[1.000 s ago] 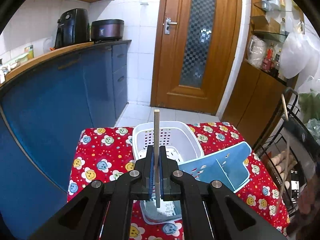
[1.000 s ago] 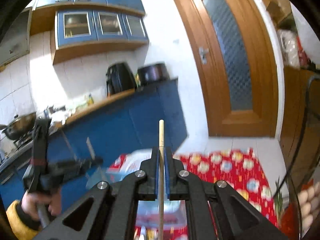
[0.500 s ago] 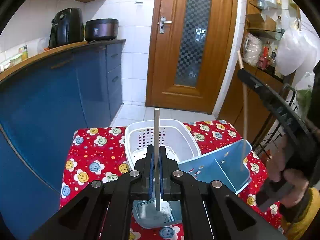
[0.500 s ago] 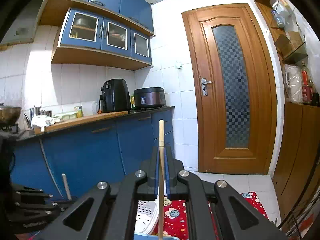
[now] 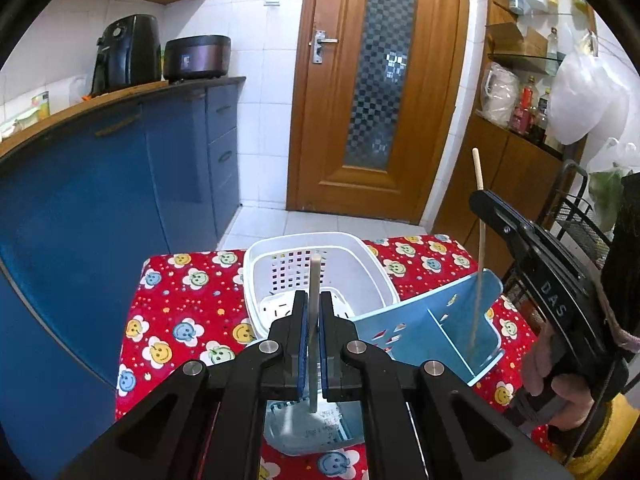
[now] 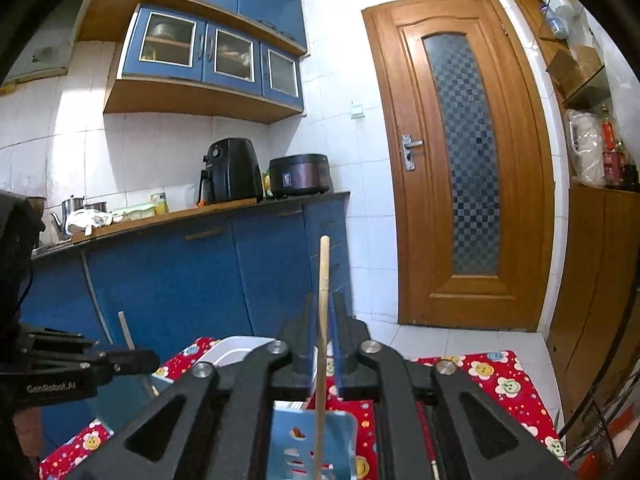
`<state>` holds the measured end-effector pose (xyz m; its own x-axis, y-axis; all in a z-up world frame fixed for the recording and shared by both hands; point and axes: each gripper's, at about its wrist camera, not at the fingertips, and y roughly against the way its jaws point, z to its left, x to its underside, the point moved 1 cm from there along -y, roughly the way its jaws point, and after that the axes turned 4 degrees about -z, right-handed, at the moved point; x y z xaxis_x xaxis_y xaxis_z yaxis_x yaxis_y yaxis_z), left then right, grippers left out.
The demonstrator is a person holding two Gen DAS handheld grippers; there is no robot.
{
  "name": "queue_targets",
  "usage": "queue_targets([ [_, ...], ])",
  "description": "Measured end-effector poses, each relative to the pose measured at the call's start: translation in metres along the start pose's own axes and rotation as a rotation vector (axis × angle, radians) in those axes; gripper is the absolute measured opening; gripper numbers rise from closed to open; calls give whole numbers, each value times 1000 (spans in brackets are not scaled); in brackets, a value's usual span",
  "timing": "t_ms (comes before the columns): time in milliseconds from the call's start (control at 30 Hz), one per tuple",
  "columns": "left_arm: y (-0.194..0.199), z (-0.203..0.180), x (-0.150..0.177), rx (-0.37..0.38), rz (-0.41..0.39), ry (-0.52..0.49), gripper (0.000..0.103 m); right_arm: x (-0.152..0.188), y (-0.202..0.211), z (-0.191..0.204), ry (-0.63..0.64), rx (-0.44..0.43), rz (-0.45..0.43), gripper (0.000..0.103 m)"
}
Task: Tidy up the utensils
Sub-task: 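Lower the left chopstick into the blue box while the right tool holds its chopstick, then lower the right chopstick into the blue box and open the right tool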
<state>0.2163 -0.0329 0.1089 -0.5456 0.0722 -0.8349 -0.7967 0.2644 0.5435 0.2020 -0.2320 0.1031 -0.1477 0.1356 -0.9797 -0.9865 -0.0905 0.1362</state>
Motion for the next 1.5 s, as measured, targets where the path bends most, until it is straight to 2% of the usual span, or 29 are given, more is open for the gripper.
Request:
queue_targets([
  [33, 1, -1, 0, -4, 1, -4, 5, -1, 2, -1, -8, -7, 6, 27],
  [167, 7, -6, -2, -11, 2, -21, 18, -8, 10, -3, -21, -18, 19, 37],
  [267, 15, -9, -3, -7, -6, -21, 26, -14, 19, -3, -15, -20, 20, 39],
  [567, 52, -15, -9, 13, -52, -23, 35, -33, 44, -1, -15, -36, 43, 45],
  [700, 64, -17, -7, 11, -48, -17, 36, -35, 30, 1, 0, -38, 126, 45],
  [800, 69, -15, -1, 0, -41, -10, 37, -31, 16, -3, -34, -44, 188, 45],
  [933, 71, -6, 7, -15, -25, 9, 37, -28, 1, -11, -81, -51, 240, 45],
  [1167, 67, 7, 20, -14, 2, 35, 37, -30, -29, -15, -91, -49, 315, 45],
  [1200, 67, 8, 20, -10, 4, 38, 37, -30, -33, -15, -89, -44, 322, 45],
  [1267, 67, 9, 21, -4, 5, 38, 37, -28, -39, -14, -87, -37, 333, 36],
  [1333, 68, 9, 21, -2, 3, 34, 37, -27, -43, -12, -74, -29, 342, 7],
  [1400, 70, 8, 20, 2, -1, 29, 37, -28, -41, -9, -54, -19, 316, 5],
  [1500, 71, 6, 19, 8, -7, 24, 37, -34, -28, -2, -13, -21, 223, 5],
])
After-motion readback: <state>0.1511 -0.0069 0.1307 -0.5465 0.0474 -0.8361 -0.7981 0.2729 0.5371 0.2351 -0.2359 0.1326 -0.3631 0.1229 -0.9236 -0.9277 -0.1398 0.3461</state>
